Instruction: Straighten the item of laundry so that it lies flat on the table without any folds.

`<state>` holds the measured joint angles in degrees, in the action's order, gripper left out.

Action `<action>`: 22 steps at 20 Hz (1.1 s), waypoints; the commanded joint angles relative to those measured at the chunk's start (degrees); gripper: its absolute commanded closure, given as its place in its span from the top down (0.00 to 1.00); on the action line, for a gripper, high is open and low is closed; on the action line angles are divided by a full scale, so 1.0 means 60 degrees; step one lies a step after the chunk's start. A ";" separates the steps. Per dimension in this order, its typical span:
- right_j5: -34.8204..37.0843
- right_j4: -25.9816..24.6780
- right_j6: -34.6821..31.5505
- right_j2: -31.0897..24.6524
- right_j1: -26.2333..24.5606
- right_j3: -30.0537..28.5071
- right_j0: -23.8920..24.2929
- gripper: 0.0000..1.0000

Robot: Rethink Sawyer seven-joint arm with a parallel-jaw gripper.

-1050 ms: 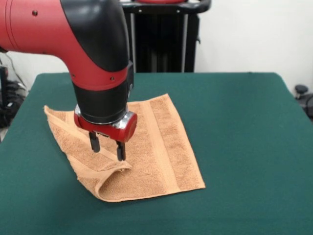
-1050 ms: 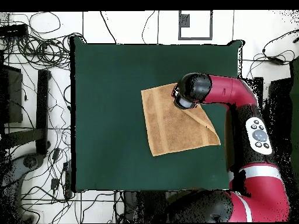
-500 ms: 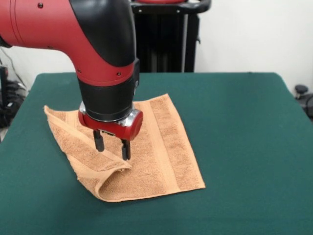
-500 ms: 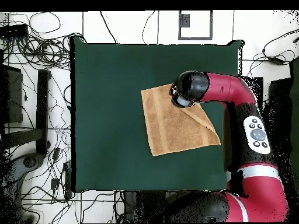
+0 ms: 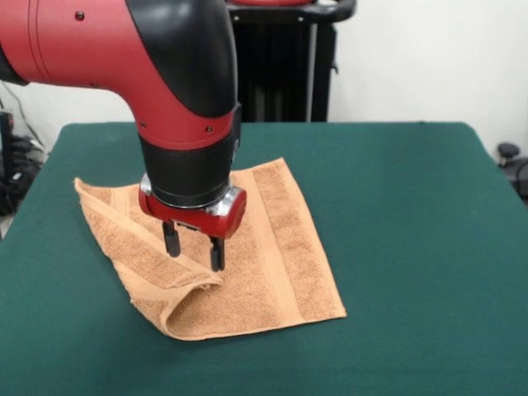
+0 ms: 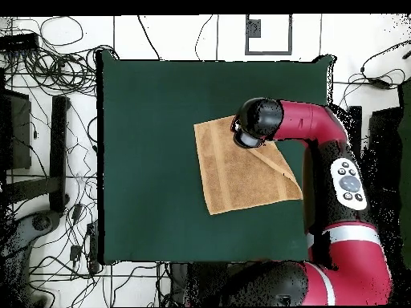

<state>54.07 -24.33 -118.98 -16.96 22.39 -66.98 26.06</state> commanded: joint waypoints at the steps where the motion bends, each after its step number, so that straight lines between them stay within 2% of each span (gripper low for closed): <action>1: -0.0139 -0.0101 -0.0502 0.0207 -0.0864 -0.0214 -0.0498 1.00; 22: 0.0537 0.0219 -0.0622 0.0666 -0.1613 0.0875 -0.0766 1.00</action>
<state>54.06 -24.27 -118.98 -12.86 16.95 -63.08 24.00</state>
